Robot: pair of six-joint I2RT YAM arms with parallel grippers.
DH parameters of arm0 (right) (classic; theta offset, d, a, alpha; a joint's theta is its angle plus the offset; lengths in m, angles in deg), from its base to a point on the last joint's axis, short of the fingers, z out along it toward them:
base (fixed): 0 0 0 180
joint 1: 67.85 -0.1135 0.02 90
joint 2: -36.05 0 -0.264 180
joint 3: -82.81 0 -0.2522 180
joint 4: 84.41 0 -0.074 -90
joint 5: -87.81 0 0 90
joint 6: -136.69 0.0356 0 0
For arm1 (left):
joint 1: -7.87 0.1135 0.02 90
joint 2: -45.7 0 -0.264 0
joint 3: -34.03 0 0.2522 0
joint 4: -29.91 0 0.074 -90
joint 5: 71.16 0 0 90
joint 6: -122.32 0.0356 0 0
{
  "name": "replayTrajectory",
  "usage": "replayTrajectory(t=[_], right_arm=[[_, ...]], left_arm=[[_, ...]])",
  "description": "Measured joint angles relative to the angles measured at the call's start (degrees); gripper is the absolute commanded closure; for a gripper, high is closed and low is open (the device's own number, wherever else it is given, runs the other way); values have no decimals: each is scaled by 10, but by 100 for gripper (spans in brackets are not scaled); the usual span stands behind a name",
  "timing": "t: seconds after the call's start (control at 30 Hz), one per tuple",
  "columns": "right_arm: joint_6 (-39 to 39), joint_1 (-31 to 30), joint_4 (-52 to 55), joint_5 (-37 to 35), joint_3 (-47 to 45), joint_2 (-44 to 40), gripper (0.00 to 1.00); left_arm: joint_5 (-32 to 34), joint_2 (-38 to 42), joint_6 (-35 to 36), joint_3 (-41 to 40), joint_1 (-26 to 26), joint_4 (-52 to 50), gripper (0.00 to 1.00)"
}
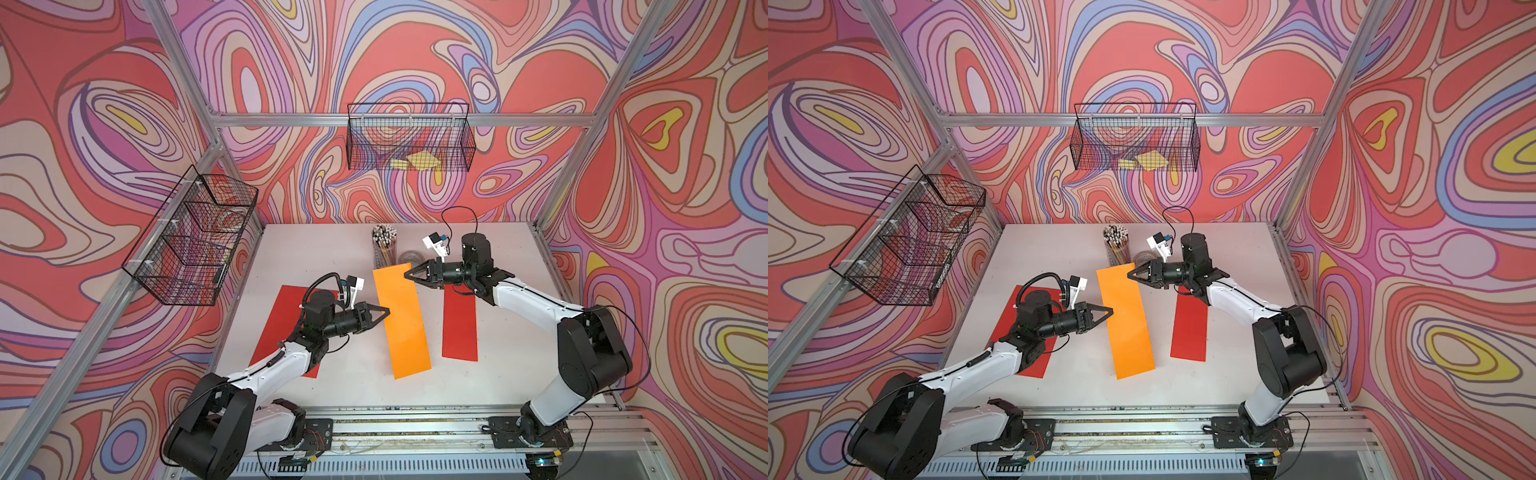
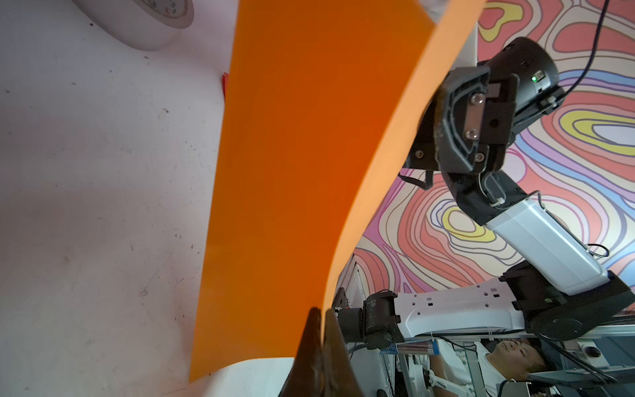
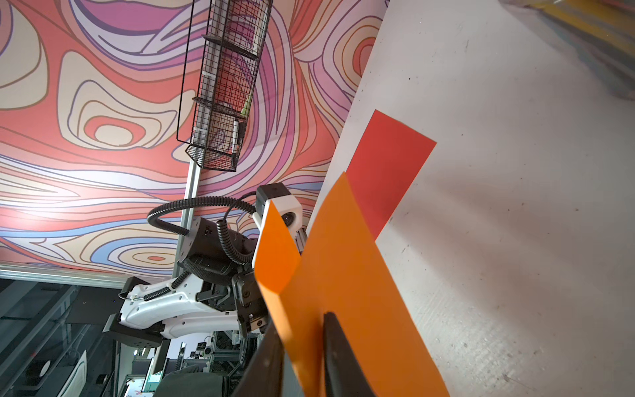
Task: Fold the rectangular paper in half along the long edge
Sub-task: Fold the paper, then place the paper at the center of the board.
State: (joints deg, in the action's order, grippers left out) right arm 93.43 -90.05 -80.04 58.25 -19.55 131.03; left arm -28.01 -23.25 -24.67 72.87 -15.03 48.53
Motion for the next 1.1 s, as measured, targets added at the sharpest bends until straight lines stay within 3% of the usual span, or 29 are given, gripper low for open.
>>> replayTrajectory(t=[0.13,0.47,0.5,0.67,0.7,0.9,1.1], right_arm=[[0,0,0,-1,4,4,100],[3,0,-3,0,5,4,100],[3,0,-3,0,5,4,100],[3,0,-5,0,4,3,100],[3,0,-5,0,4,3,100],[-9,2,0,-11,-9,-3,100],[-10,35,-9,-13,-67,-1,100]], left_arm=[[0,4,2,-2,0,-8,100],[4,6,4,-3,0,-10,100],[4,6,4,-3,0,-10,95],[7,-8,7,-3,0,-10,38],[8,-13,6,-3,0,-10,31],[13,-40,11,-1,0,-23,1],[30,-25,38,12,0,-91,1]])
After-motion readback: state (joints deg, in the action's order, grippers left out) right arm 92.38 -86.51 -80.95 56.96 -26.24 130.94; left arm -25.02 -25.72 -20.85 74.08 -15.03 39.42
